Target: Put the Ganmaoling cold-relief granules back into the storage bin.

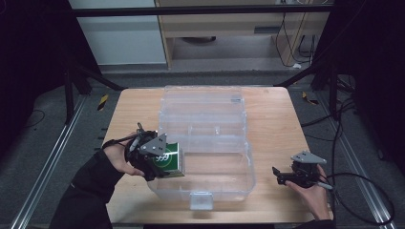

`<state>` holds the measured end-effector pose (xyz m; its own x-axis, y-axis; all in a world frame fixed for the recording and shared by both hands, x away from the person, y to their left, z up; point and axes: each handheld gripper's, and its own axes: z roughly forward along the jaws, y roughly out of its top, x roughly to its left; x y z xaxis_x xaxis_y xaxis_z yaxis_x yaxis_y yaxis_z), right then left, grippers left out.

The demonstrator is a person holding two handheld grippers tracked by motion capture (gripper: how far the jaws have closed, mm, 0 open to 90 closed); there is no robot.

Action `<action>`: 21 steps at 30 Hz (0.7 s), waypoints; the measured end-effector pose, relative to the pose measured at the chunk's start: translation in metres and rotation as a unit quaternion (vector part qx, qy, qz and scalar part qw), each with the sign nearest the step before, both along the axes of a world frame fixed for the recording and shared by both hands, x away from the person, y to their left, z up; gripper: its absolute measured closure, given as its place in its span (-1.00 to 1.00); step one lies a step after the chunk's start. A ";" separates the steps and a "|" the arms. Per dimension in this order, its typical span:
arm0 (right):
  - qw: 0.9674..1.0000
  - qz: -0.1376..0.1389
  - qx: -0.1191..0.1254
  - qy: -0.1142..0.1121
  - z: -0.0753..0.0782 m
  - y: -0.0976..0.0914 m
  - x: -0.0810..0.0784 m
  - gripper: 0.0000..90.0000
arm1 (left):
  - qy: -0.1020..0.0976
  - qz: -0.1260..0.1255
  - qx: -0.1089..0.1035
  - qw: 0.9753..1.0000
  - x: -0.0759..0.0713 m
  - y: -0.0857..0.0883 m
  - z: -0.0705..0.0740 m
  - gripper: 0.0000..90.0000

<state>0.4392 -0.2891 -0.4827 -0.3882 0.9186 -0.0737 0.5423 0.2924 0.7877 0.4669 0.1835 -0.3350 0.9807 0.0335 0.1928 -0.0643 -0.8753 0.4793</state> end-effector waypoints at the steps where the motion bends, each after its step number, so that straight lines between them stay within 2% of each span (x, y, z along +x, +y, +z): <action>1: 1.000 0.000 0.001 0.000 0.000 0.000 0.000 -0.96 | 0.000 -0.001 0.001 1.000 0.000 0.000 -0.001 -0.66; 14: 1.000 0.000 0.000 0.004 -0.001 0.001 0.000 -0.96 | 0.007 -0.006 0.030 1.000 0.002 -0.002 -0.021 -0.66; 21: 1.000 0.002 -0.002 0.003 -0.001 0.001 0.000 -0.96 | 0.015 -0.005 0.034 0.999 0.003 -0.003 -0.032 -0.66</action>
<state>0.4395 -0.2884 -0.4842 -0.3920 0.9169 -0.0755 0.5457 0.2978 0.7833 0.4701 0.1805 -0.3671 0.9862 0.0117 0.1651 -0.0598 -0.9050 0.4212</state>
